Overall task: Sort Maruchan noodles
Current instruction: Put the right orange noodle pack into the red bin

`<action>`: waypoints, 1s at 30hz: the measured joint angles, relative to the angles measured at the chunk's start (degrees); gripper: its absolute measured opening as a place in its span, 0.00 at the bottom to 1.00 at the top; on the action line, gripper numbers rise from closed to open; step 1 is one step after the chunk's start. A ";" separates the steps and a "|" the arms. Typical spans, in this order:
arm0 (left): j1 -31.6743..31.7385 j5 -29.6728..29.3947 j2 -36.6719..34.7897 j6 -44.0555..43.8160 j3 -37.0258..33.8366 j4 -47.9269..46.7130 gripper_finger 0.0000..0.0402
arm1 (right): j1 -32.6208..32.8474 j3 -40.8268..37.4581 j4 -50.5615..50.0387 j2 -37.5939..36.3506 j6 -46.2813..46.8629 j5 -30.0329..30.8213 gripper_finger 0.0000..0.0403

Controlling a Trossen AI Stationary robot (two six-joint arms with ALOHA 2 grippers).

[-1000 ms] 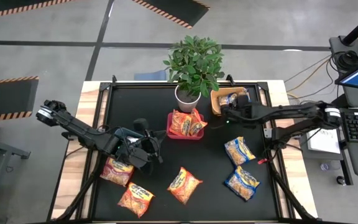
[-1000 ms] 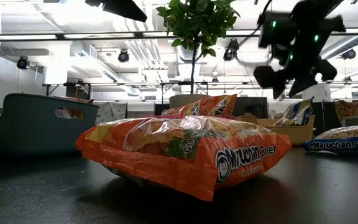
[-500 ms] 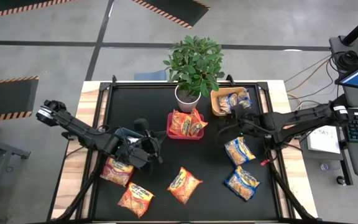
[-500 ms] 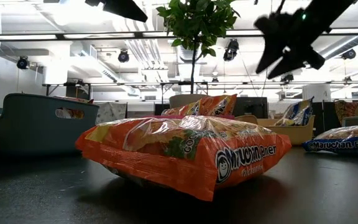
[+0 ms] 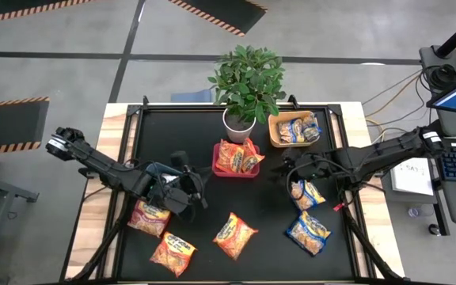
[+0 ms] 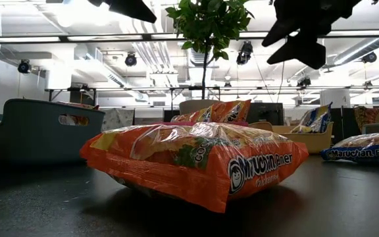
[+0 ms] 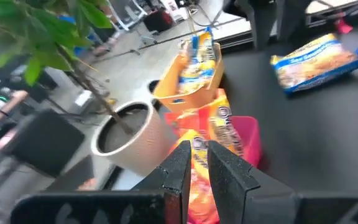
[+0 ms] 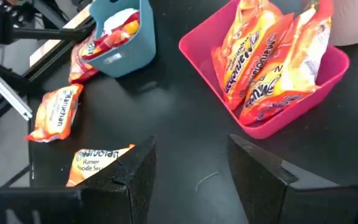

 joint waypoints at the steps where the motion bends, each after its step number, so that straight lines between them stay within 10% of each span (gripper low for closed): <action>1: 0.01 1.42 0.00 -0.81 0.00 0.04 0.09 | 0.26 0.00 0.13 0.45 0.88 -0.13 0.45; 12: -2.35 30.07 6.82 -13.04 0.16 1.46 0.09 | 4.16 0.00 11.77 12.98 6.41 -15.51 0.45; 19: -6.90 35.49 16.02 -16.75 2.90 1.35 0.09 | 7.02 0.00 17.89 21.36 15.69 -24.98 0.45; 30: -10.16 39.87 24.89 -21.68 10.21 -1.64 0.09 | 10.64 0.15 18.56 24.34 21.79 -20.65 0.45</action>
